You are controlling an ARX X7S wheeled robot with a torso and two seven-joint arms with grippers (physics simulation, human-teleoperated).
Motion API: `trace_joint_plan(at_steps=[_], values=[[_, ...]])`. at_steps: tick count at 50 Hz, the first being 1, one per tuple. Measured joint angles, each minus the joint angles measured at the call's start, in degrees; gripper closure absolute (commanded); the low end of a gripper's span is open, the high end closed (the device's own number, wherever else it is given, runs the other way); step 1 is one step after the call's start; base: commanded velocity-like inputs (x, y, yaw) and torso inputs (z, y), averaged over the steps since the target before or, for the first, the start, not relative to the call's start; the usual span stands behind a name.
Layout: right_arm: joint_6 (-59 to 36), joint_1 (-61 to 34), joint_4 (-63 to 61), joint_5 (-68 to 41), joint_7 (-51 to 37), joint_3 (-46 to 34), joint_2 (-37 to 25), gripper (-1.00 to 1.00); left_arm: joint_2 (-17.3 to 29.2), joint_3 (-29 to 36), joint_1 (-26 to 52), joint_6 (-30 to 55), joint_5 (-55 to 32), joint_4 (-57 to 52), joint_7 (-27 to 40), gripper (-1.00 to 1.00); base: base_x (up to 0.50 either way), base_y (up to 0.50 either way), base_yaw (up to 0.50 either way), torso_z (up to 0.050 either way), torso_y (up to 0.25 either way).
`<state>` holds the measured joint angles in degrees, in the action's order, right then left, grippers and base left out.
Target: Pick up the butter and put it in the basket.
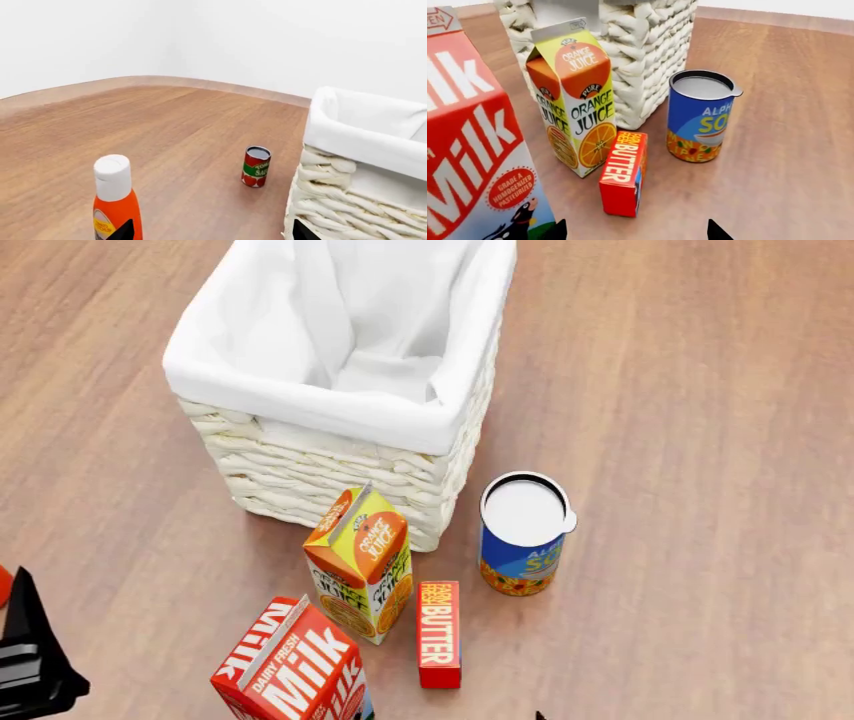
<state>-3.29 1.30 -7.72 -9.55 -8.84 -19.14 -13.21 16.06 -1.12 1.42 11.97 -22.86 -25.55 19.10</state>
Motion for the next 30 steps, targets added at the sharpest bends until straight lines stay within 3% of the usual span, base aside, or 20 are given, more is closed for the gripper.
trace_joint_plan(at_steps=[30], values=[[8.4, -6.2, 11.4, -3.6, 3.3, -0.4, 2.9, -1.0, 1.0, -0.4, -0.5, 0.9, -1.7, -1.7, 0.9, -1.0, 0.0, 0.0, 0.0, 0.0, 0.0]])
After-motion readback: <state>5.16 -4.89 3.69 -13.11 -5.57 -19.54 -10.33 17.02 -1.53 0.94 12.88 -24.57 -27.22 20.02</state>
